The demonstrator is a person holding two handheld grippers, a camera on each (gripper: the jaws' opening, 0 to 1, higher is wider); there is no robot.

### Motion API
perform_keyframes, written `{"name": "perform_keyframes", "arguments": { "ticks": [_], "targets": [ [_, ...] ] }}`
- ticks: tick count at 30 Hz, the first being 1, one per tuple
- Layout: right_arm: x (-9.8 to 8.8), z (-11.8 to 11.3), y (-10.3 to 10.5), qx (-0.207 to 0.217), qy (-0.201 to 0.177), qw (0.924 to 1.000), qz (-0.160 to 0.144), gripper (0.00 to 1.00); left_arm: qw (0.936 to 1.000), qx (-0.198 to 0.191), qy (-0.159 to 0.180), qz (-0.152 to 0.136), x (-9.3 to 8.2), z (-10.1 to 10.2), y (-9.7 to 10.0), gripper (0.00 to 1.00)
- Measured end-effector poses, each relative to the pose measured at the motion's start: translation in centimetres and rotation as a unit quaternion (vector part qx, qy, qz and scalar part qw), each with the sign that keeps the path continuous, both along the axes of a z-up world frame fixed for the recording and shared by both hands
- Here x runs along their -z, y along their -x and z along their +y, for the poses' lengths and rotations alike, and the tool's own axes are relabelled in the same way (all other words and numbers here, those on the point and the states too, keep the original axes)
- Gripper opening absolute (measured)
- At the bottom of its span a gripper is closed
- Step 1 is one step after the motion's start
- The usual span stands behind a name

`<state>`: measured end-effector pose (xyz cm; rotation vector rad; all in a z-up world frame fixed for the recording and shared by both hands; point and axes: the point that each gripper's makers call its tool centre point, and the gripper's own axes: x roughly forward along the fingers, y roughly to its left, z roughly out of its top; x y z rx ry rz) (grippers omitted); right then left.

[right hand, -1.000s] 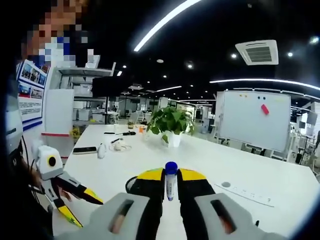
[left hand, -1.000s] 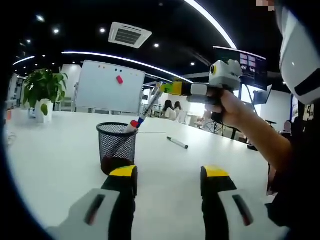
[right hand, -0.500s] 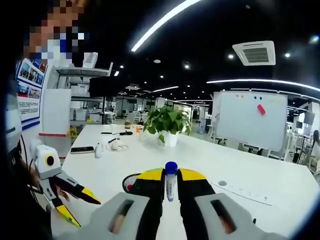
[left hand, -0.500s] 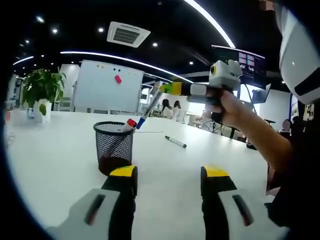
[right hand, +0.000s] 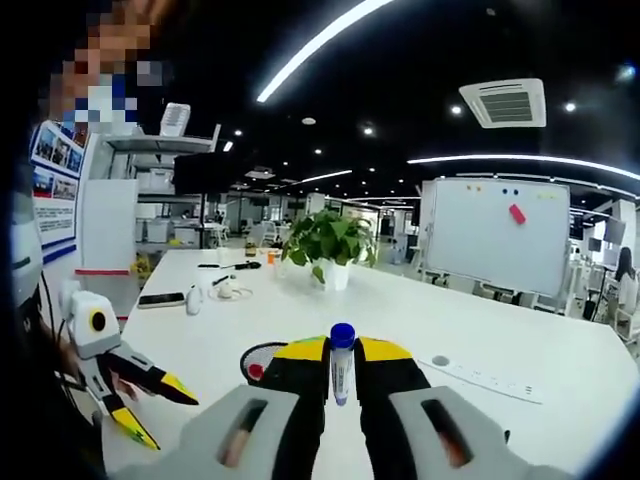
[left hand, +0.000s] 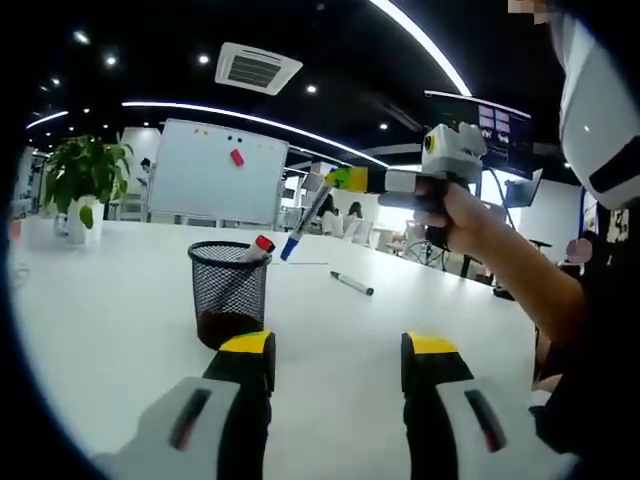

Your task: Pick up the whiteboard markers from the pen holder and place them facing the whiteboard neatly

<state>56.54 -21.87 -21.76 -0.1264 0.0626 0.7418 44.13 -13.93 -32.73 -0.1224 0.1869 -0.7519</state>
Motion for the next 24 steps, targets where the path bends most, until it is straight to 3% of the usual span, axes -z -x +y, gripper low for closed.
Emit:
{"name": "perform_keyframes", "arguments": {
  "ticks": [6, 24],
  "targets": [
    [-0.3, -0.1, 0.2, -0.001, 0.008, 0.9998, -0.020, 0.13, 1.0000, 0.002, 0.001, 0.003, 0.1, -0.1, -0.1, 0.52],
    [0.1, -1.3, -0.2, 0.014, 0.010, 0.9997, -0.018, 0.13, 0.9999, 0.011, 0.000, 0.002, 0.0, -0.6, -0.3, 0.52]
  ]
}}
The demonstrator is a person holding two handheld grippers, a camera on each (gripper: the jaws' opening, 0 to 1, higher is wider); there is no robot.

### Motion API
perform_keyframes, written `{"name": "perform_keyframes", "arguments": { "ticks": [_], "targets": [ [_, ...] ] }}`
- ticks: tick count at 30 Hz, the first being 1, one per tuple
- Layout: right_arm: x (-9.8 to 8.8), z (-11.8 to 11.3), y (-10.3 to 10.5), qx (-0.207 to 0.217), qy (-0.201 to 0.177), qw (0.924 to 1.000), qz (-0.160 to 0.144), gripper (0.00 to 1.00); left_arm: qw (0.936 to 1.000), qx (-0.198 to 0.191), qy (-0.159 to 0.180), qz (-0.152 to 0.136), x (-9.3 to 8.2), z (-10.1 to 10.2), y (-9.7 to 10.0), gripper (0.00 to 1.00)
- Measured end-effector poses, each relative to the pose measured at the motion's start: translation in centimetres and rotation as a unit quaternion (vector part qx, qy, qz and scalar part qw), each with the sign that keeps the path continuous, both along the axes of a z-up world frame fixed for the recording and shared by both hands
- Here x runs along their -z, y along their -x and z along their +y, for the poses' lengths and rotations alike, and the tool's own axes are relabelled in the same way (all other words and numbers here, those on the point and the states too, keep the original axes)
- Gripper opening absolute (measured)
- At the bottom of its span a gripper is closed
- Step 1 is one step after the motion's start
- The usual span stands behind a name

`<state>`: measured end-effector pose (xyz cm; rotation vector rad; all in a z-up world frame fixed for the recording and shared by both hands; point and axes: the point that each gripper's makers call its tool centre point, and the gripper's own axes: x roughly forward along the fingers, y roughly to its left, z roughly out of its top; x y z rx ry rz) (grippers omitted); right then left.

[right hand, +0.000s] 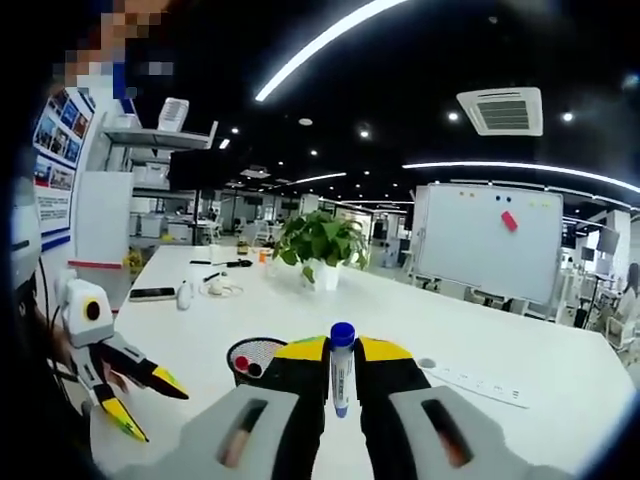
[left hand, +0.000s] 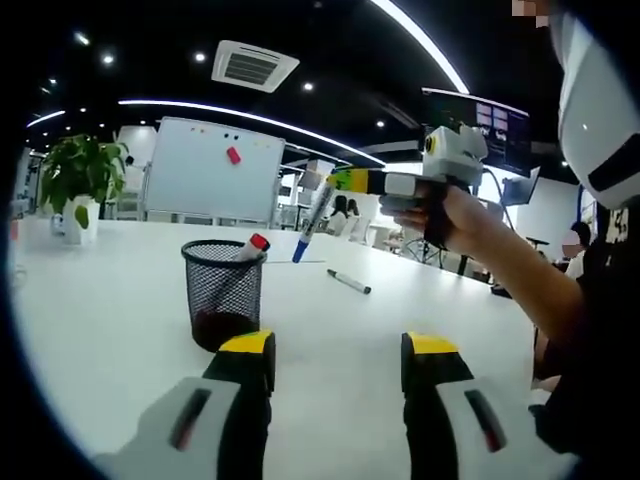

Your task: Pick up the whiteboard markers from the pen holder and place them facing the whiteboard neatly

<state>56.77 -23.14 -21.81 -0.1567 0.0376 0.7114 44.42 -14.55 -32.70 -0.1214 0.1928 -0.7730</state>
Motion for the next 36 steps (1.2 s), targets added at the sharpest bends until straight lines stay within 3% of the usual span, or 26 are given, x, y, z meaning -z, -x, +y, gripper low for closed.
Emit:
{"name": "perform_keyframes", "arguments": {
  "ticks": [36],
  "targets": [
    [1.0, -3.3, 0.0, 0.057, -0.007, 0.9983, -0.010, 0.13, 1.0000, 0.008, -0.004, 0.002, 0.2, -0.3, 0.2, 0.52]
  ]
}}
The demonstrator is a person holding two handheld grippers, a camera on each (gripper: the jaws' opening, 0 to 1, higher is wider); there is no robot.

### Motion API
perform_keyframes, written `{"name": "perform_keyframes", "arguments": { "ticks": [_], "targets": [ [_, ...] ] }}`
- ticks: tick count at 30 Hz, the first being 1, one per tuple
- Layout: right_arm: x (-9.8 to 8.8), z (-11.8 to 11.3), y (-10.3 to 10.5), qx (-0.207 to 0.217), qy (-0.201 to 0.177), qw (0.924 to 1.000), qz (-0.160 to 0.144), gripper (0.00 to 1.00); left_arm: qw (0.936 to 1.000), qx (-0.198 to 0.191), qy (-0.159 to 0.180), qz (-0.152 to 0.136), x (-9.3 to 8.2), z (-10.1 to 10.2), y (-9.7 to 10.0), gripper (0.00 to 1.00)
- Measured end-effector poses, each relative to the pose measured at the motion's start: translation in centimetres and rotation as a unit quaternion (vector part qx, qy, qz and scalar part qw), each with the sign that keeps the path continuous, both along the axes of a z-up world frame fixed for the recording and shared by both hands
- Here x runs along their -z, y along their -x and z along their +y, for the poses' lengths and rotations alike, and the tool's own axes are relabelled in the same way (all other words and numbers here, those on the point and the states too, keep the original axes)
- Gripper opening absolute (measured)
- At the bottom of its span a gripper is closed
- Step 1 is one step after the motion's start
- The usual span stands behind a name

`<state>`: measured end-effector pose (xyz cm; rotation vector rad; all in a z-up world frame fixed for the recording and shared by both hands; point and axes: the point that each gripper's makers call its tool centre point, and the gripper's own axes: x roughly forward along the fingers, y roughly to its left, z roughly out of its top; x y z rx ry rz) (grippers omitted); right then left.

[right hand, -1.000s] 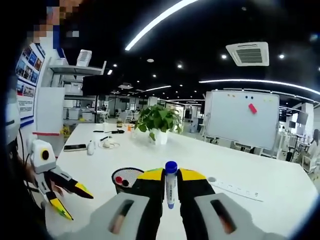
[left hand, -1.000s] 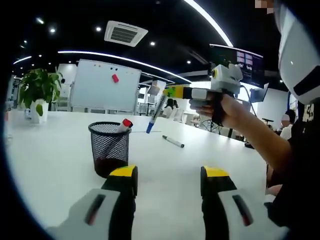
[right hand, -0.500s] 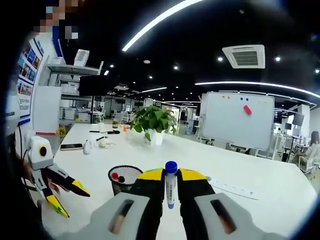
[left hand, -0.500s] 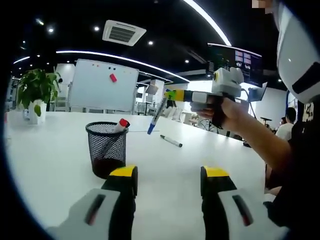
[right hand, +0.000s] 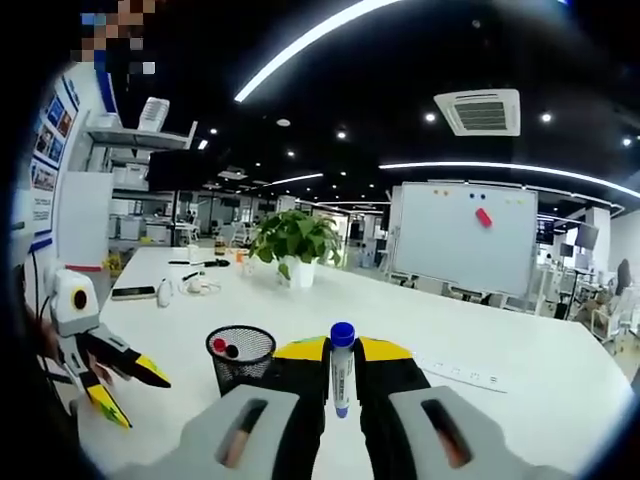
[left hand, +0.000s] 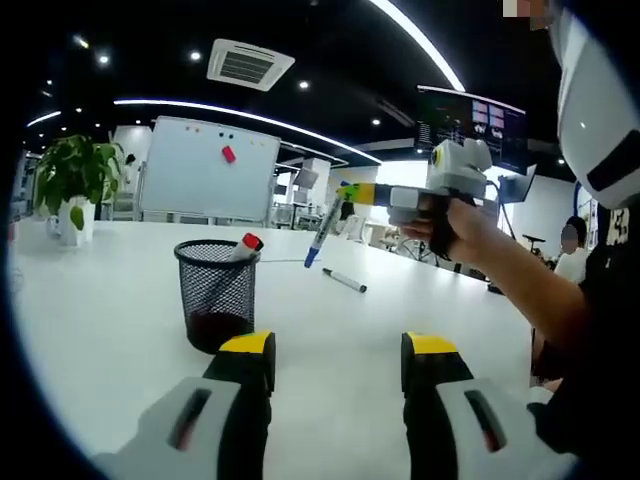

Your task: Pick up the whiteboard markers from the pen holder and place them facing the whiteboard neatly

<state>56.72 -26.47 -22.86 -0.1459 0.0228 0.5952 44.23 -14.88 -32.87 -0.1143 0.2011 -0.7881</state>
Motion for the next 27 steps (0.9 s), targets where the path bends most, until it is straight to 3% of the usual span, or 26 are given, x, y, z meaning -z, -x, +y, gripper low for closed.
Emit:
{"name": "perform_keyframes", "arguments": {
  "ticks": [27],
  "targets": [
    [0.3, -2.2, 0.1, 0.034, -0.002, 0.9994, -0.002, 0.13, 1.0000, 0.003, 0.001, 0.002, 0.2, -0.2, 0.2, 0.52]
  ]
}}
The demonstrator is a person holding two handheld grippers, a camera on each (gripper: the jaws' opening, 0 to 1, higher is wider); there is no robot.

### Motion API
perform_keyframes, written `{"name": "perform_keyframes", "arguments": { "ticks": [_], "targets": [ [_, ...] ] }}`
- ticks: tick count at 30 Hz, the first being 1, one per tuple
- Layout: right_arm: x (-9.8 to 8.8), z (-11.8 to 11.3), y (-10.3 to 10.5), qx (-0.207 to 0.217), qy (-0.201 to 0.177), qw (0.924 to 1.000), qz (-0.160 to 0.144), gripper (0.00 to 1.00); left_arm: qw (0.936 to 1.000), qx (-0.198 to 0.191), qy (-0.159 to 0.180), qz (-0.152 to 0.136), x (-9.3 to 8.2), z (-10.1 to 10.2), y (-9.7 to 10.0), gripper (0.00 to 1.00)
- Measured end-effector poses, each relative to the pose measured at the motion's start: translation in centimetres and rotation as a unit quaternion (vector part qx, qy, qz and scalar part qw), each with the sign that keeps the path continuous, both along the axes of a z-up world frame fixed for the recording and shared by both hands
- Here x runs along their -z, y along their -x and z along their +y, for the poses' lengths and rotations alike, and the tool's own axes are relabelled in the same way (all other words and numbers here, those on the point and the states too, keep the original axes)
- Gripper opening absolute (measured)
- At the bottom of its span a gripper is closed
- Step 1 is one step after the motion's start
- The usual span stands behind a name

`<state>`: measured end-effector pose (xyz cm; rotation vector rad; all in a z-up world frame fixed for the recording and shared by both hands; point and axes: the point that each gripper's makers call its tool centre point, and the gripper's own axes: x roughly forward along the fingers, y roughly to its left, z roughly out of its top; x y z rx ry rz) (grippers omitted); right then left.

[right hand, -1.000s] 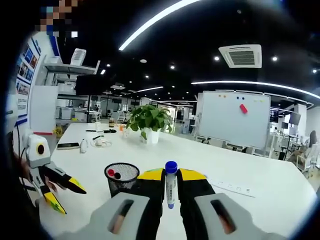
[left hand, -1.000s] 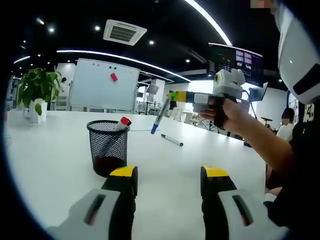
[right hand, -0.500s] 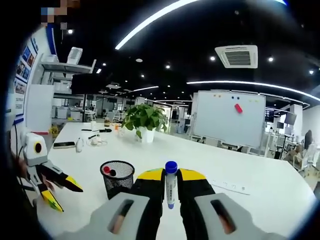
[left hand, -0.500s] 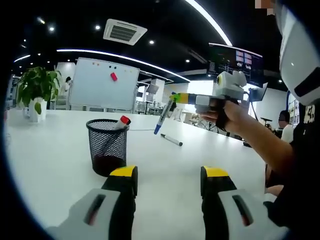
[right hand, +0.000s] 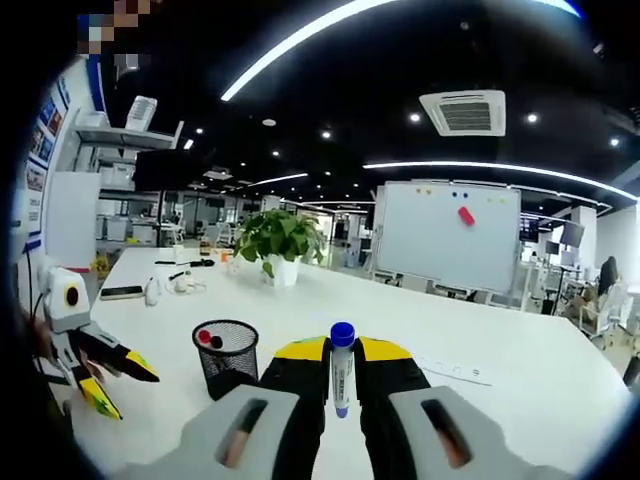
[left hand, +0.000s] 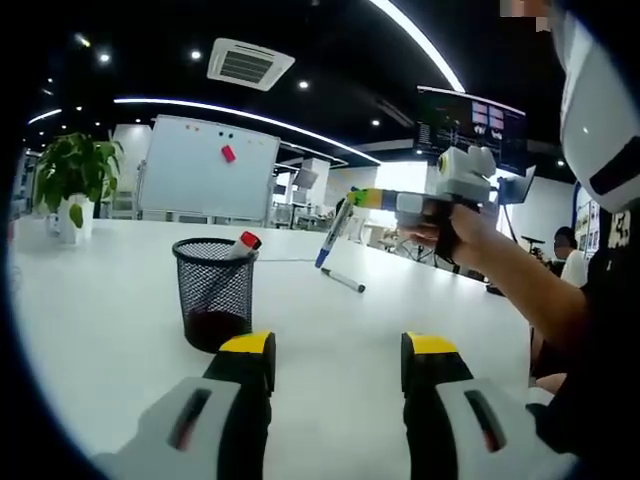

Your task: Pick up the whiteboard markers from the pen holder and place them facing the whiteboard neatly

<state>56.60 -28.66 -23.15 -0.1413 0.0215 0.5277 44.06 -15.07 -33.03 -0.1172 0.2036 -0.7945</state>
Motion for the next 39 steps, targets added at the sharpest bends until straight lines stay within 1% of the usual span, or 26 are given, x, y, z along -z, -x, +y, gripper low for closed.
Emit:
{"name": "perform_keyframes", "arguments": {
  "ticks": [13, 22, 39],
  "targets": [
    [-0.2, -0.4, 0.0, 0.007, 0.001, 1.0000, -0.004, 0.13, 1.0000, 0.002, 0.000, -0.002, -0.1, -0.1, 0.2, 0.52],
    [0.2, -1.2, 0.1, 0.021, -0.009, 0.9997, 0.007, 0.13, 1.0000, 0.006, 0.000, -0.002, -0.1, -0.3, 0.2, 0.52],
    [0.0, -2.5, 0.0, 0.045, -0.006, 0.9990, -0.003, 0.13, 1.0000, 0.006, -0.005, -0.002, 0.0, -0.3, 0.3, 0.52]
  ]
}}
